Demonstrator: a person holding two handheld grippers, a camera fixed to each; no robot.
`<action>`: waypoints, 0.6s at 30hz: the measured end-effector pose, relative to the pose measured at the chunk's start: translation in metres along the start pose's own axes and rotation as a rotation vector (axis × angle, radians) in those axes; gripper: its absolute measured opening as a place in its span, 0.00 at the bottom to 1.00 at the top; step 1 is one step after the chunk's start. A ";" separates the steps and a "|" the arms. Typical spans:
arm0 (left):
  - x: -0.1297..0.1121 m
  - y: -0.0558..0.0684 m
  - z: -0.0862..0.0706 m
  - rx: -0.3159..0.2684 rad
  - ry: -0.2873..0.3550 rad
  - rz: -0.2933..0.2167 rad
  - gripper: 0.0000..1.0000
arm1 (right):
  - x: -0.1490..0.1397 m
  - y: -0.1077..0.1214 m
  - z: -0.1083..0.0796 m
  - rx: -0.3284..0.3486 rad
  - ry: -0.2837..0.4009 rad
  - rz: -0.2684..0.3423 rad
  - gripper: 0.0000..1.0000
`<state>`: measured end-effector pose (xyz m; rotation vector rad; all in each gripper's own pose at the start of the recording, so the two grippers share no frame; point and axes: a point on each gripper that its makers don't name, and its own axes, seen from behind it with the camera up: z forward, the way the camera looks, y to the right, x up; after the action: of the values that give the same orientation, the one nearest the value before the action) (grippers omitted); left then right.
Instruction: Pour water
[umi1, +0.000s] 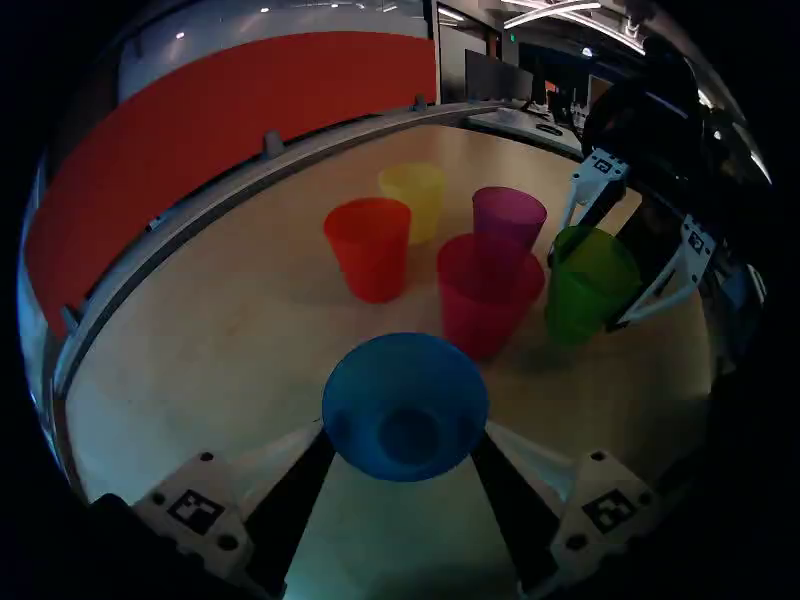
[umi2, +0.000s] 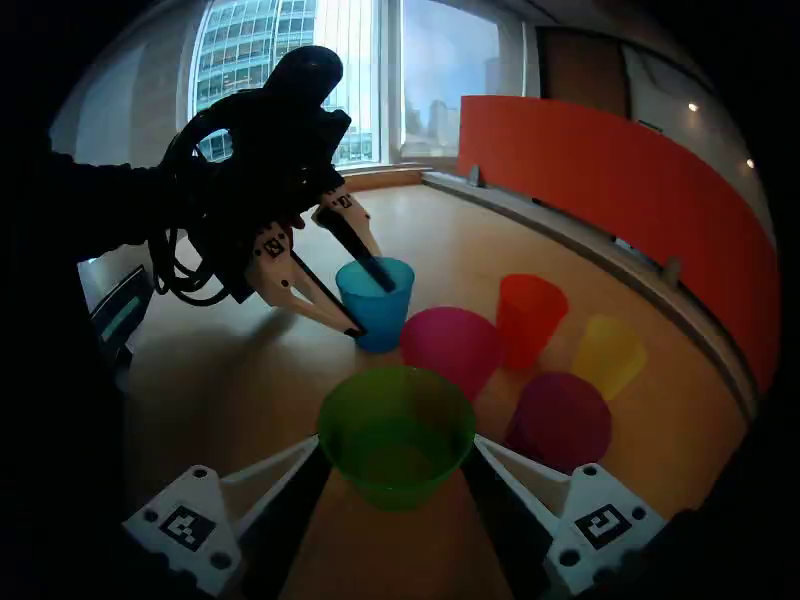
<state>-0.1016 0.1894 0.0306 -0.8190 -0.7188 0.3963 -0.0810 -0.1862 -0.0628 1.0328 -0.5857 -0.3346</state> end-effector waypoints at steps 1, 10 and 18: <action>-0.002 0.000 0.000 0.001 -0.005 0.003 0.89 | -0.001 0.000 0.001 0.001 -0.001 0.001 0.88; -0.016 0.004 -0.002 0.005 -0.043 0.025 0.90 | -0.010 -0.001 0.006 -0.002 -0.014 0.003 0.88; -0.019 0.008 -0.006 0.004 -0.053 0.044 0.90 | -0.014 -0.003 0.008 -0.001 -0.015 -0.005 0.88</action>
<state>-0.1111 0.1798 0.0136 -0.8244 -0.7502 0.4603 -0.0971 -0.1861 -0.0670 1.0315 -0.5963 -0.3475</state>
